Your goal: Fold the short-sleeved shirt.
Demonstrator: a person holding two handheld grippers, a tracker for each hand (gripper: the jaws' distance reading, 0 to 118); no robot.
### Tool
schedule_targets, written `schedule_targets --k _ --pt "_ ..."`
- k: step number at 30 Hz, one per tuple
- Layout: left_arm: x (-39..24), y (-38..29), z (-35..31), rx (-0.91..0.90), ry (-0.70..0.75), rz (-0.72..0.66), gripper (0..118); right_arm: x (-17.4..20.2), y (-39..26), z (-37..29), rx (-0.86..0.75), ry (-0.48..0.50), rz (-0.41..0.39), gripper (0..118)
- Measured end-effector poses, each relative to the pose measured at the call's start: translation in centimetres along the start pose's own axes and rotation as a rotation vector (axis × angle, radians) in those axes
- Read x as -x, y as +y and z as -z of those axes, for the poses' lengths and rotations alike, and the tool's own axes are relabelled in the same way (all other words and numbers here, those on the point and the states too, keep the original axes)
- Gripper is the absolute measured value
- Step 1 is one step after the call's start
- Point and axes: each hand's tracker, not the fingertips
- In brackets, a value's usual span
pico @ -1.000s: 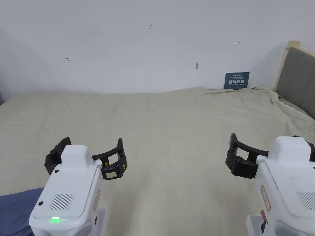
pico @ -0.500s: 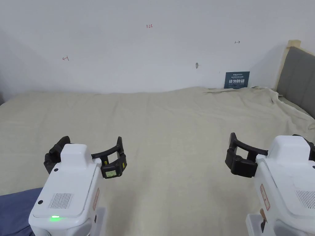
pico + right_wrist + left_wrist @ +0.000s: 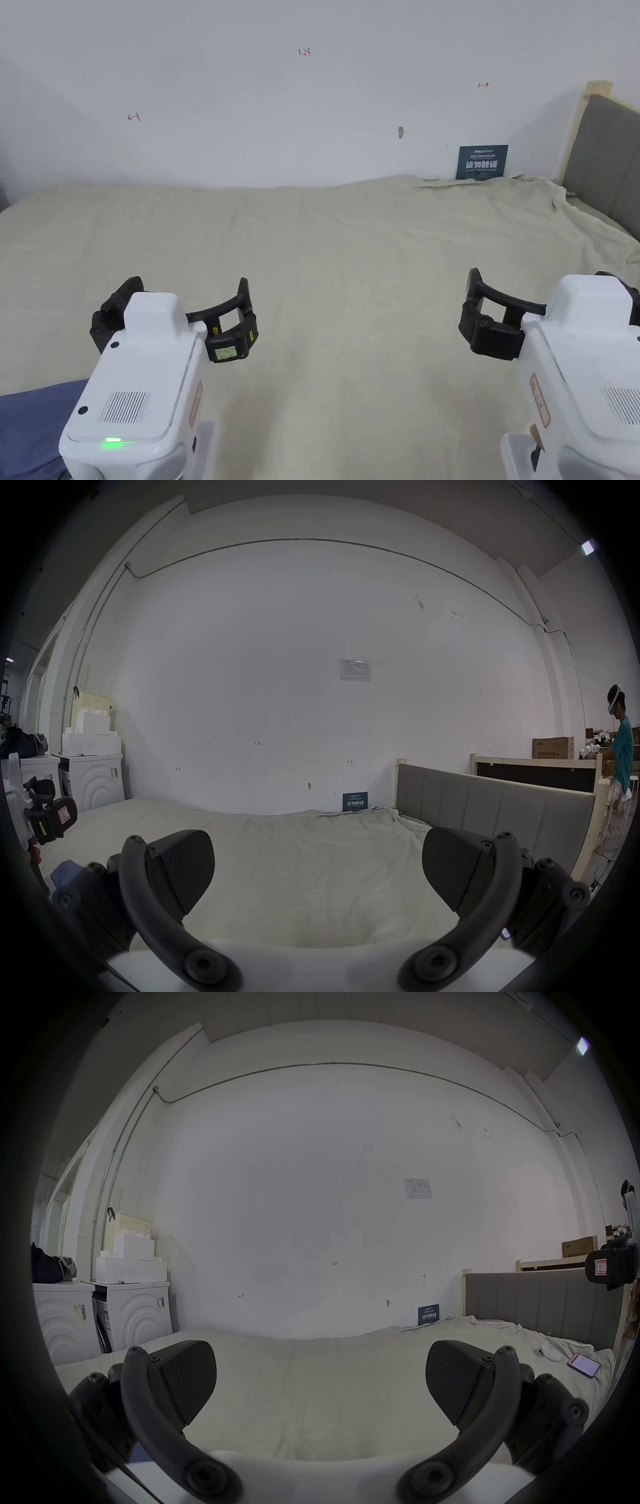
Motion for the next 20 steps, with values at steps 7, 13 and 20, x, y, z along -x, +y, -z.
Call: schedule_targets --k 7,13,20 --pt "-0.06 -0.19 -0.06 0.004 -0.003 0.005 118 0.01 0.04 0.0 0.001 0.007 -0.005 117" --pt "0.08 -0.12 -0.1 0.002 -0.004 0.011 118 -0.04 -0.1 0.09 0.006 0.004 -0.008 117" --pt "0.19 0.05 -0.02 -0.002 -0.005 0.009 118 -0.09 -0.09 0.07 0.009 0.003 -0.008 117"
